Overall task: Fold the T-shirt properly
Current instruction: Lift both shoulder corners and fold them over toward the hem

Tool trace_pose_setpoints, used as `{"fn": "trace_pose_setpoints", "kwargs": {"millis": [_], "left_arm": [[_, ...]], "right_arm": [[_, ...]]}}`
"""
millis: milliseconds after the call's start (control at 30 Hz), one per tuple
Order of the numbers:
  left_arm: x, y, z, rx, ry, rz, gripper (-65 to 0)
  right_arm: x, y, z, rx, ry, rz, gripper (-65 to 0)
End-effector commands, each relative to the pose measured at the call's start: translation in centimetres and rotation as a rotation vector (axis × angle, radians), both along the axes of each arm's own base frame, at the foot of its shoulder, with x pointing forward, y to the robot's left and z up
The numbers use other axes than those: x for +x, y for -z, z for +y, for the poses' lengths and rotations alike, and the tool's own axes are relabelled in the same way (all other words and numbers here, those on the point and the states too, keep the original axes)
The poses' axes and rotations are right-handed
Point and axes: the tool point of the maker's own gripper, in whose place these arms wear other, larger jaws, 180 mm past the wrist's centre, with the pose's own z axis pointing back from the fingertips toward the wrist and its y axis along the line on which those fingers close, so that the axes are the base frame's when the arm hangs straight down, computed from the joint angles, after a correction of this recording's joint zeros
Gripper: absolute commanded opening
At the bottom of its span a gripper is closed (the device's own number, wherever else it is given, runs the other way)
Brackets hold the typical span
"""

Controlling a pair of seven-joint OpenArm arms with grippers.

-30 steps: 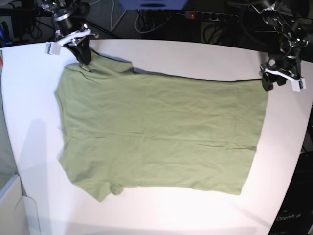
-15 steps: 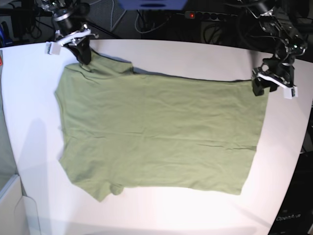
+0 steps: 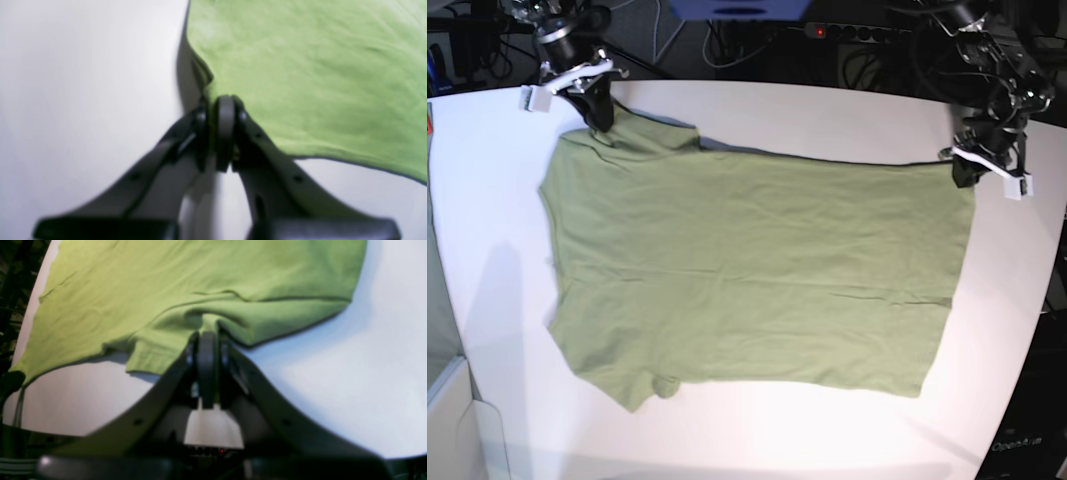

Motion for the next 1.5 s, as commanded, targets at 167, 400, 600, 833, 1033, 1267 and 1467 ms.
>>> {"fn": "trace_pose_setpoints", "kwargs": {"millis": [167,400,600,833,1033,1267,1467], "left_arm": [[-1.8,1.3,0.1,0.010,0.037,0.144,-61.6],[-0.8,-0.9,0.3,-0.042,0.059,0.111,-61.6],[1.3,-2.4,0.5,-0.065,0.073,0.069,-61.6],[4.8,-4.1,0.0,-0.076,0.089,0.017,-61.7],[7.9,-6.3,-0.2,-0.077,0.095,-0.057,-61.7],[11.1,-6.8,-0.6,-0.154,0.096,-0.089,-61.7],[14.1,-8.3,-0.8,-0.189,0.101,-0.139,-61.7]], "right_arm": [[1.7,-2.2,-0.4,-0.011,-0.017,-0.082,-64.3],[3.5,-5.5,0.3,-0.012,-0.042,-0.179,-64.3],[5.8,-6.4,-0.4,-0.046,-0.036,-0.219,-64.3],[9.7,-7.4,-0.1,-0.075,-0.089,-0.229,-64.3],[13.3,-8.7,0.2,-0.093,-0.114,-0.249,-64.3],[16.7,-10.9,0.7,-0.110,-0.154,-0.287,-64.3],[19.4,-11.2,0.4,-0.116,-0.156,-0.284,-64.3]]}}
